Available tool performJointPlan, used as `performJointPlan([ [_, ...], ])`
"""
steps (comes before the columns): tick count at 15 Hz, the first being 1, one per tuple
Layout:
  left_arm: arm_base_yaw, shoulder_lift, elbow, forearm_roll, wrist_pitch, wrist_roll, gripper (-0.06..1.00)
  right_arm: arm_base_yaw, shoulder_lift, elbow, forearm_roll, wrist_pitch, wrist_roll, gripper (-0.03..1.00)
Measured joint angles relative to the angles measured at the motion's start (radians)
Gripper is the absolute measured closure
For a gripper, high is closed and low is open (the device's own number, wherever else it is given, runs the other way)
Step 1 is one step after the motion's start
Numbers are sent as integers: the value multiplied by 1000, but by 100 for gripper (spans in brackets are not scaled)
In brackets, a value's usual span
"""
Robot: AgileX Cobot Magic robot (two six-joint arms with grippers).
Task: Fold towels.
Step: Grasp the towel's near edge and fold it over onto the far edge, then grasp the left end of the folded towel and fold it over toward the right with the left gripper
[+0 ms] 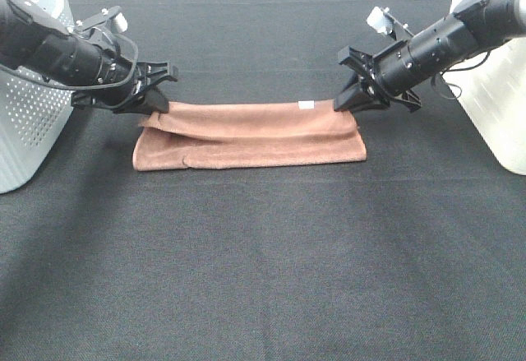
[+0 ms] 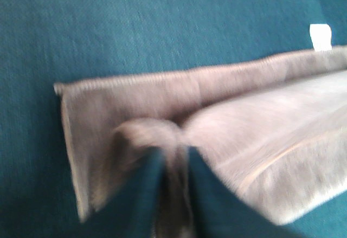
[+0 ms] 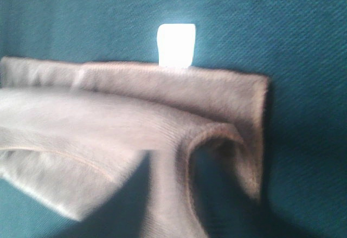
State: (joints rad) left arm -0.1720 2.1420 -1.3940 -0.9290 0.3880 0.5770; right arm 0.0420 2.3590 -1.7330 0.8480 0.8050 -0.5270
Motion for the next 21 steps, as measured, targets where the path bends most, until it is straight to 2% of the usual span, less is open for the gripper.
performJointPlan([
  [1, 0, 0, -1, 0, -8, 0, 52, 0, 0, 0, 0, -9, 0, 46],
  [2, 0, 0, -1, 2, -13, 0, 40, 0, 0, -2, 0, -9, 0, 34],
  [3, 0, 0, -1, 17, -13, 0, 31, 0, -6, -3, -20, -8, 5, 24],
  [4, 0, 0, -1, 36, -12, -1, 29, 0, -16, -3, -54, 0, 24, 22],
  [5, 0, 0, -1, 75, -10, -16, 28, 0, -32, -3, -103, 20, 62, 21],
  [7, 0, 0, -1, 146, -2, -108, 28, 0, -46, -3, -198, 67, 147, 20],
  [8, 0, 0, -1, 146, -2, -108, 28, 0, -46, -3, -198, 67, 147, 20],
  [11, 0, 20, -3, 221, 23, -233, 27, 0, -46, -6, -267, 85, 189, 20],
  [14, 1, 72, -7, 227, 61, -251, 21, 0, -46, -6, -267, 87, 189, 20],
  [17, 1, 92, -26, 205, 64, -252, 20, 0, -46, -6, -267, 87, 189, 20],
  [19, 1, 115, -52, 171, 65, -252, 26, 0, -46, -6, -267, 87, 189, 20],
  [20, 1, 115, -52, 171, 65, -252, 26, 0, -46, -6, -267, 87, 189, 20],
  [21, 2, 133, -77, 141, 75, -252, 40, 0, -46, -6, -267, 87, 189, 20],
])
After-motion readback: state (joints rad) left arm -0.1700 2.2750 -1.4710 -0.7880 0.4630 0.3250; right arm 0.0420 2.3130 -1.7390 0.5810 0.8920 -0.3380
